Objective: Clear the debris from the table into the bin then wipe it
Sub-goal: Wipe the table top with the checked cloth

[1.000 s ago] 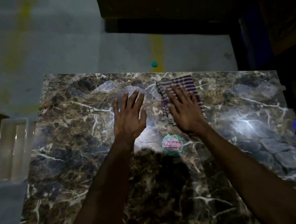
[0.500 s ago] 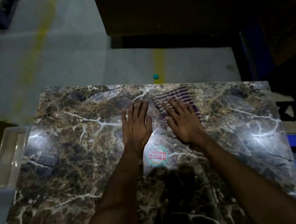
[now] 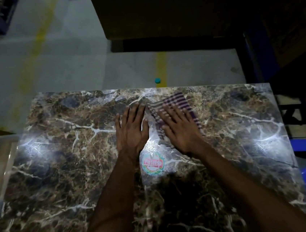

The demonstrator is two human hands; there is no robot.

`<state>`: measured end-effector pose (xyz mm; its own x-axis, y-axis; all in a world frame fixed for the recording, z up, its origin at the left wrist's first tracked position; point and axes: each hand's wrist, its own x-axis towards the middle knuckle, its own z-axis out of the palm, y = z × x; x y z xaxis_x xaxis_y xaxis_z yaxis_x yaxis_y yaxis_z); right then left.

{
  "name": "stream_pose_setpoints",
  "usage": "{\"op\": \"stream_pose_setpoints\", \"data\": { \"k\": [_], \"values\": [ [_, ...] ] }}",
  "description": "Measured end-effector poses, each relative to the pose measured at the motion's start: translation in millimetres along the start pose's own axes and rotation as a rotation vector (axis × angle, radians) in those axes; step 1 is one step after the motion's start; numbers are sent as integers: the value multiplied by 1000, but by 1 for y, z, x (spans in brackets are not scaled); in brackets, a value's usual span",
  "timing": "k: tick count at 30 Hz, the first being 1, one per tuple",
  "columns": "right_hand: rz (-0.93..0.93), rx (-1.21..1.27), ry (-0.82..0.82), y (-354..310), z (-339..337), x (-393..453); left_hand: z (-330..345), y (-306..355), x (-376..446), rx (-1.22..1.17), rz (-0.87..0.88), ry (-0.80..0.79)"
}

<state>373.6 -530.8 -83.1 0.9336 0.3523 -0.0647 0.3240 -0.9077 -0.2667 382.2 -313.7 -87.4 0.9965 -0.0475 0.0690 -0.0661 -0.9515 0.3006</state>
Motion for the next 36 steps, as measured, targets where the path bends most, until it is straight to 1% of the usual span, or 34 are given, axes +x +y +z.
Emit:
{"op": "stream_pose_setpoints", "data": {
  "k": [2, 4, 8, 10, 12, 14, 16, 18, 20, 24, 25, 26, 28, 30, 31, 33, 36],
  "values": [
    [61, -9, 7, 19, -6, -12, 0, 1, -1, 9, 3, -9],
    [134, -5, 18, 30, -11, -3, 0, 2, 0, 25, 8, -3],
    [267, 53, 20, 12, -15, 40, 2, 3, 3, 96, 48, 54],
    [231, 32, 21, -6, -10, 39, 2, 4, 3, 113, 69, 86],
    [138, 21, 14, -23, -4, 17, 1, 4, 3, 122, 83, 94],
    [41, 15, -3, -30, -1, -17, -1, 4, 1, 125, 84, 62],
    [5, -7, -20, -22, 0, -48, 0, 5, -6, 102, 55, 37],
    [44, -10, -28, -3, -3, -65, 2, 8, -20, 28, 5, 31],
    [111, -11, -17, 9, -6, -63, 5, 11, -40, -32, -31, 24],
    [242, 43, -10, -11, -11, -30, 7, 17, -77, -89, -51, 14],
    [249, 55, -16, -19, -10, -27, 7, 19, -85, -90, -60, 16],
    [226, 53, -10, -25, -8, -29, 7, 22, -92, -96, -69, 13],
    [107, 26, -9, -37, -1, -50, 5, 27, -106, -114, -81, -2],
    [-20, -4, -49, -39, 3, -85, 3, 30, -124, -123, -76, -2],
    [-49, -6, -65, -34, 4, -102, 0, 30, -134, -122, -66, -4],
    [-30, 2, -68, -18, 0, -123, -5, 31, -153, -127, -41, -24],
    [96, 10, -39, -6, -4, -116, -13, 31, -163, -138, -42, -26]
  ]
}}
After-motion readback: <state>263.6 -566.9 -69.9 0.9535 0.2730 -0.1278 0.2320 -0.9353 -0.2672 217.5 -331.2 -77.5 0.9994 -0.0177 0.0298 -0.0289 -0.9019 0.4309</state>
